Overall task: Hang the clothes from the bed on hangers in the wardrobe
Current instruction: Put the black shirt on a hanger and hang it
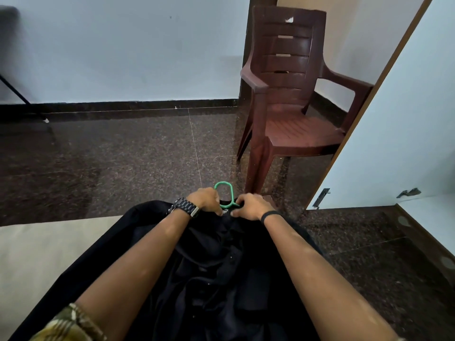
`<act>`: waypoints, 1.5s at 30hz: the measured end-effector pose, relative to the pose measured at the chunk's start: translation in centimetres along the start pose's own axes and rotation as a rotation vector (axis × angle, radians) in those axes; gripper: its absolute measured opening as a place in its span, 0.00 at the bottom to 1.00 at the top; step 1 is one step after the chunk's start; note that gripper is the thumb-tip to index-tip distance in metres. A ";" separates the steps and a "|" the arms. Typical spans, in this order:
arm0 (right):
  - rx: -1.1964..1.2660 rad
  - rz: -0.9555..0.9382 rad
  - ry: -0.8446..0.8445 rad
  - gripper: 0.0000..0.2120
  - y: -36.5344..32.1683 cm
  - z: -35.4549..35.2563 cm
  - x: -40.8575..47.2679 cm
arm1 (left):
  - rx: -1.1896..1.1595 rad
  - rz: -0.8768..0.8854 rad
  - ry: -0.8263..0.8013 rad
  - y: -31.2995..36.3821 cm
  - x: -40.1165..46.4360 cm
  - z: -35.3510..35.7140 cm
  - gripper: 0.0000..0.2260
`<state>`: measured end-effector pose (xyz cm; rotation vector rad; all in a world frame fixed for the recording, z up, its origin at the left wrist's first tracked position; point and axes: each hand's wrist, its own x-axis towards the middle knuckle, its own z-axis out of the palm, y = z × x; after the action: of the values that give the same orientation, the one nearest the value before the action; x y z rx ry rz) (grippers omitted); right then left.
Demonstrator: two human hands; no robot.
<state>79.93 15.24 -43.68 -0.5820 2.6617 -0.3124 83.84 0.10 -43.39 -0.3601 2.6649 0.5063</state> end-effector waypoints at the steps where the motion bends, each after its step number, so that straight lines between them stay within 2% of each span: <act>1: -0.017 0.020 -0.012 0.16 0.2 0.1 0.2 | 0.014 -0.008 0.026 -0.1 0.2 0.0 0.16; 4: 0.027 0.041 0.089 0.09 0.8 -0.4 0.4 | -0.029 -0.056 0.165 -0.6 0.0 0.1 0.20; 6: 0.091 0.029 0.114 0.06 1.4 -1.0 0.2 | -0.098 -0.026 0.234 -1.0 -0.2 0.0 0.15; 8: 0.129 0.005 0.162 0.06 1.8 -2.0 -0.4 | -0.137 0.030 0.274 -1.3 -0.5 -0.6 0.12; 11: 0.191 -0.071 0.269 0.05 1.5 -4.6 -1.6 | -0.183 0.078 0.390 -0.7 -1.7 -3.0 0.12; 14: 0.268 -0.193 0.372 0.05 0.8 -8.6 -3.2 | -0.198 0.111 0.501 0.5 -3.5 -7.6 0.12; 17: 0.349 -0.273 0.511 0.11 -0.4 -13.6 -5.4 | -0.266 0.188 0.610 2.3 -6.1 -13.4 0.14; 21: 0.402 -0.378 0.665 0.16 -2.0 -21.5 -9.1 | -0.249 0.337 0.849 5.8 -11.3 -20.9 0.15; 25: 0.481 -0.457 0.818 0.11 -3.7 -29.6 -14.9 | -0.127 0.452 1.062 9.5 -17.6 -27.8 0.17; 26: 0.548 -0.494 0.833 0.08 -4.3 -31.7 -16.9 | -0.080 0.472 1.112 10.6 -19.4 -29.6 0.15; 29: 0.853 -0.640 0.693 0.17 -5.4 -36.7 -22.9 | 0.028 0.519 1.237 13.0 -24.5 -33.8 0.12; 30: 0.874 -0.670 0.668 0.17 -5.3 -37.9 -24.5 | 0.044 0.533 1.269 13.7 -26.0 -34.9 0.12; 32: 0.746 -0.662 0.726 0.12 -5.0 -40.2 -27.6 | 0.066 0.557 1.349 15.1 -28.9 -37.0 0.14; 35: 0.550 -0.596 0.804 0.20 -5.2 -42.6 -31.1 | 0.102 0.561 1.444 17.0 -32.2 -38.7 0.15; 37: 0.500 -0.545 0.740 0.21 -5.4 -44.0 -33.0 | 0.155 0.563 1.504 18.3 -33.6 -39.1 0.14; 39: 0.453 -0.517 0.604 0.16 -5.3 -45.3 -34.8 | 0.211 0.548 1.518 19.3 -34.9 -39.5 0.14; 41: 0.375 -0.518 0.574 0.09 -5.8 -46.4 -36.3 | 0.190 0.572 1.430 19.7 -35.9 -40.3 0.14; 42: 0.255 -0.511 0.700 0.09 -6.2 -46.7 -36.8 | 0.130 0.627 1.357 19.9 -36.5 -40.8 0.14; 45: -0.321 -0.369 1.425 0.12 -7.8 -47.3 -36.5 | -0.155 0.854 1.268 20.5 -38.7 -42.1 0.16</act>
<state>93.05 30.54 13.11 -1.3278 3.9839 -0.5488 97.40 8.49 15.20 0.7460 3.9664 0.9513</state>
